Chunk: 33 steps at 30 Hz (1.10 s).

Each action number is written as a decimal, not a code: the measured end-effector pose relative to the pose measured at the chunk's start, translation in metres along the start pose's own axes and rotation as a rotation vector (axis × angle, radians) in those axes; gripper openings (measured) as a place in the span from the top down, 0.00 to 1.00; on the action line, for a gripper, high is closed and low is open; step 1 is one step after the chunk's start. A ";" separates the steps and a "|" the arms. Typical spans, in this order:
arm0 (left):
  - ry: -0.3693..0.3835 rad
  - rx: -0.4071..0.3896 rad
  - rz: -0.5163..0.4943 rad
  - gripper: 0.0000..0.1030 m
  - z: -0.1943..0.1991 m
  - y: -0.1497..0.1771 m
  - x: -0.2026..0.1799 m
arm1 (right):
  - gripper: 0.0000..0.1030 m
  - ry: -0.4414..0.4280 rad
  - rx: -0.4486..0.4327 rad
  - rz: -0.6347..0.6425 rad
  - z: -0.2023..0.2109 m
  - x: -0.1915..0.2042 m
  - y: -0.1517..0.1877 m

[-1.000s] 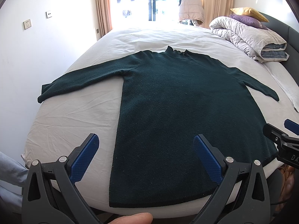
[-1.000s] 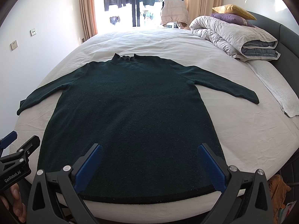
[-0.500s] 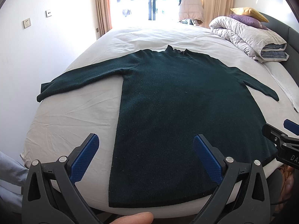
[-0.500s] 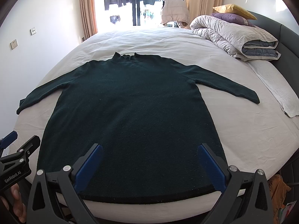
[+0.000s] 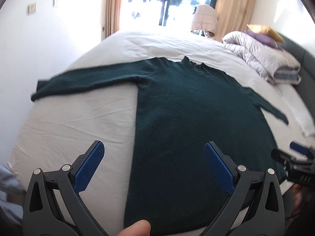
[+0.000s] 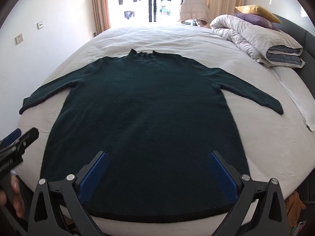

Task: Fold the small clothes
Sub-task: 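Grasp the sweater sleeve cuff with the left gripper while the right tool approaches the body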

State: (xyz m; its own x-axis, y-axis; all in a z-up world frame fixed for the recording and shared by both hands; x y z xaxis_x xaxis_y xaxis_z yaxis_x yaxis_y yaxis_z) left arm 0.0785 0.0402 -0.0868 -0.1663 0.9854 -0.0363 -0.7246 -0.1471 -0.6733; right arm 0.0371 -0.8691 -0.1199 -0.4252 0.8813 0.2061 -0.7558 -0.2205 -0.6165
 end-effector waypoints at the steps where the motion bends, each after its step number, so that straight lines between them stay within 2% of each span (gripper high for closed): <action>1: 0.025 0.014 0.030 0.00 -0.007 -0.004 0.007 | 0.00 -0.020 -0.004 0.005 -0.003 0.005 -0.004; 2: 0.069 0.030 0.086 0.00 -0.018 -0.010 0.021 | 0.00 -0.037 -0.009 0.012 -0.006 0.011 -0.008; 4: 0.081 0.010 0.141 0.00 -0.028 -0.020 0.040 | 0.00 -0.068 -0.011 0.036 -0.015 0.025 -0.018; 7: 0.080 -0.088 0.247 0.00 -0.040 -0.047 0.086 | 0.00 -0.113 -0.003 0.074 -0.031 0.047 -0.033; 9: 0.107 -0.069 0.310 0.00 -0.054 -0.059 0.113 | 0.04 -0.136 -0.001 0.089 -0.040 0.060 -0.043; 11: 0.148 -0.021 0.387 0.00 -0.071 -0.065 0.142 | 0.12 -0.163 0.004 0.098 -0.052 0.073 -0.051; 15: 0.197 0.017 0.695 0.00 -0.108 -0.068 0.224 | 0.27 -0.202 0.039 0.122 -0.081 0.096 -0.066; 18: 0.262 0.017 0.879 0.01 -0.130 -0.067 0.266 | 0.48 -0.221 0.053 0.151 -0.102 0.110 -0.075; 20: 0.277 -0.005 0.922 0.01 -0.135 -0.074 0.279 | 0.64 -0.236 0.066 0.157 -0.114 0.118 -0.080; 21: 0.273 -0.011 0.928 0.01 -0.137 -0.078 0.283 | 0.65 -0.239 0.072 0.155 -0.119 0.119 -0.082; 25: 0.310 -0.026 1.027 0.01 -0.145 -0.091 0.304 | 0.67 -0.267 0.089 0.156 -0.134 0.133 -0.085; 28: 0.319 -0.030 1.058 0.01 -0.155 -0.098 0.321 | 0.67 -0.285 0.101 0.168 -0.140 0.142 -0.083; 33: 0.374 0.032 1.131 0.01 -0.175 -0.108 0.345 | 0.67 -0.296 0.110 0.150 -0.144 0.145 -0.080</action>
State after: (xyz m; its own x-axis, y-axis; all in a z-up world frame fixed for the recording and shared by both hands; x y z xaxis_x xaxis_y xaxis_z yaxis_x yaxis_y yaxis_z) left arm 0.2162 0.4109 -0.1562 -0.5204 0.2585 -0.8139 -0.3096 -0.9454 -0.1023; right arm 0.1075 -0.6634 -0.1506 -0.6497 0.6796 0.3406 -0.7159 -0.3963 -0.5748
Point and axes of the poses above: each gripper's, at about its wrist camera, not at the fingertips, and z roughly against the way its jaws point, x to its left, y to its underside, the point moved 8 cm from there along -z, roughly the way its jaws point, and after that the axes turned 11 degrees about -y, right-handed, at the moved point
